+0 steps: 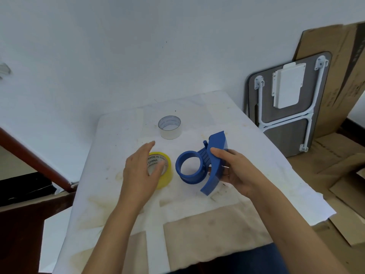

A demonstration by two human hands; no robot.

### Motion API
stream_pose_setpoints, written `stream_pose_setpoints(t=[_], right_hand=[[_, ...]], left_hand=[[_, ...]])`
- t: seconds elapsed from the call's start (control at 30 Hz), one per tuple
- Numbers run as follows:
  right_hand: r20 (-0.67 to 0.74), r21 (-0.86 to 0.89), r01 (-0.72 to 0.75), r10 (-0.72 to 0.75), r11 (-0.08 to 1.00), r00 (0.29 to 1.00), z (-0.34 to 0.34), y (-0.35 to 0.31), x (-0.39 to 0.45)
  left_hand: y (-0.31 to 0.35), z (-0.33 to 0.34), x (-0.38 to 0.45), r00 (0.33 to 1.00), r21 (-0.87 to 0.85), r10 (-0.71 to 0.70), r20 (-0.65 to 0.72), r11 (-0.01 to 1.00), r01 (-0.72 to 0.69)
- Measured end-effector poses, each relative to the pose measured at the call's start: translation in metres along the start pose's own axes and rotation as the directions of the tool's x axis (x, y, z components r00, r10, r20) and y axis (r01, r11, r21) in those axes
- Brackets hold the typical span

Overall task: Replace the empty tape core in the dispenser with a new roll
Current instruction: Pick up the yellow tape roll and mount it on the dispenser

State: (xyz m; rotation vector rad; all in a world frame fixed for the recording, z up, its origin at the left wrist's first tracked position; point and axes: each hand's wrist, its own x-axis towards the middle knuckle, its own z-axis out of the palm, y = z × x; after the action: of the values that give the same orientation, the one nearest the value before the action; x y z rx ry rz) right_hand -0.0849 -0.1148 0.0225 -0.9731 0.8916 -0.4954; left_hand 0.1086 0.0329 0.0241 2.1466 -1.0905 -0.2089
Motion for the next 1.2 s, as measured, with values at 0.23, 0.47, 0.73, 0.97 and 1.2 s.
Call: stream_pose_setpoints(t=[0.23, 0.47, 0.73, 0.97, 1.2], right_hand=[[-0.066, 0.019, 0.031, -0.029, 0.999, 0.997, 0.006, 0.002, 0.001], [-0.113, -0.027, 0.036, -0.039, 0.999, 0.993, 0.0, 0.003, 0.001], [-0.011, -0.05, 0.035, -0.035, 0.998, 0.999, 0.004, 0.008, 0.002], [-0.012, -0.062, 0.041, -0.042, 0.997, 0.999, 0.003, 0.01, 0.001], [0.035, -0.036, 0.038, -0.037, 0.999, 0.999, 0.011, 0.01, 0.001]], left_hand=[[-0.02, 0.015, 0.004, 0.968, 0.104, -0.203, 0.151, 0.977, 0.188], [-0.017, 0.005, -0.004, 0.988, -0.22, -0.153, 0.031, 0.963, 0.156], [0.024, 0.002, -0.028, 0.98, -0.315, 0.159, 0.124, 0.942, -0.113], [0.026, 0.014, -0.029, 0.968, -0.233, 0.183, 0.172, 0.962, -0.14], [0.029, 0.023, -0.029, 0.97, -0.196, 0.189, 0.155, 0.968, -0.157]])
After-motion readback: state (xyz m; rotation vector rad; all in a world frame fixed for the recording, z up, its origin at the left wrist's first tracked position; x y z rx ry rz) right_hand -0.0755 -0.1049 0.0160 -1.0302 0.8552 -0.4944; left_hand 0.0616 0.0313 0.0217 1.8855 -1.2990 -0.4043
